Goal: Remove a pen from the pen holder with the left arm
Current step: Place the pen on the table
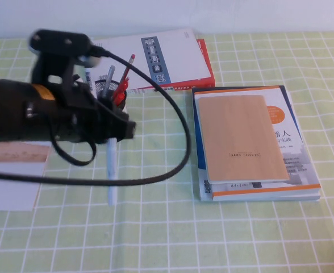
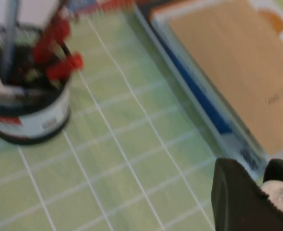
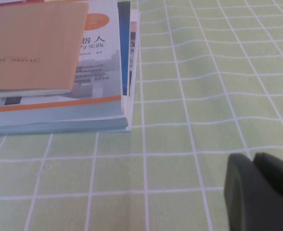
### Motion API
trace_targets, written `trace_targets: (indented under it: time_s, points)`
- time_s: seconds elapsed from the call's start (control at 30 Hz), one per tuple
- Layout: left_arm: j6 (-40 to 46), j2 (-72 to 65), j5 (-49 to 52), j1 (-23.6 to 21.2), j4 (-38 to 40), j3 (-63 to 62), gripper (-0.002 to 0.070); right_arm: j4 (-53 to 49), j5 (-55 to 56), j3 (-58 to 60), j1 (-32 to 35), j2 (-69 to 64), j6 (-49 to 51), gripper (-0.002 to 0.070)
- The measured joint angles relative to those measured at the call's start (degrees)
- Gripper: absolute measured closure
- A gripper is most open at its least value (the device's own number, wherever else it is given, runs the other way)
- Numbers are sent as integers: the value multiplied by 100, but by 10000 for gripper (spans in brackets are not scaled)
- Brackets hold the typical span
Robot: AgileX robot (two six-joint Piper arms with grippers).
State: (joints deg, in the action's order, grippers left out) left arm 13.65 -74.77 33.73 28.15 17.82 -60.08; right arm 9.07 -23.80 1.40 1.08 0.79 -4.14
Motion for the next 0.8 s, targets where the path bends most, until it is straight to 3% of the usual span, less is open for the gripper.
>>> trace_targets:
  time_s: [0.17,0.37,0.8]
  points:
    - [-200,-848,511,378,-259,-446,583,0,0,0,0,0,0,689]
    - [-1021,-2270,1318,842,-1030,-1777,583,0,0,0,0,0,0,689]
    - [-1736,-4674,2888,632,-1445,-4885,583,0,0,0,0,0,0,689]
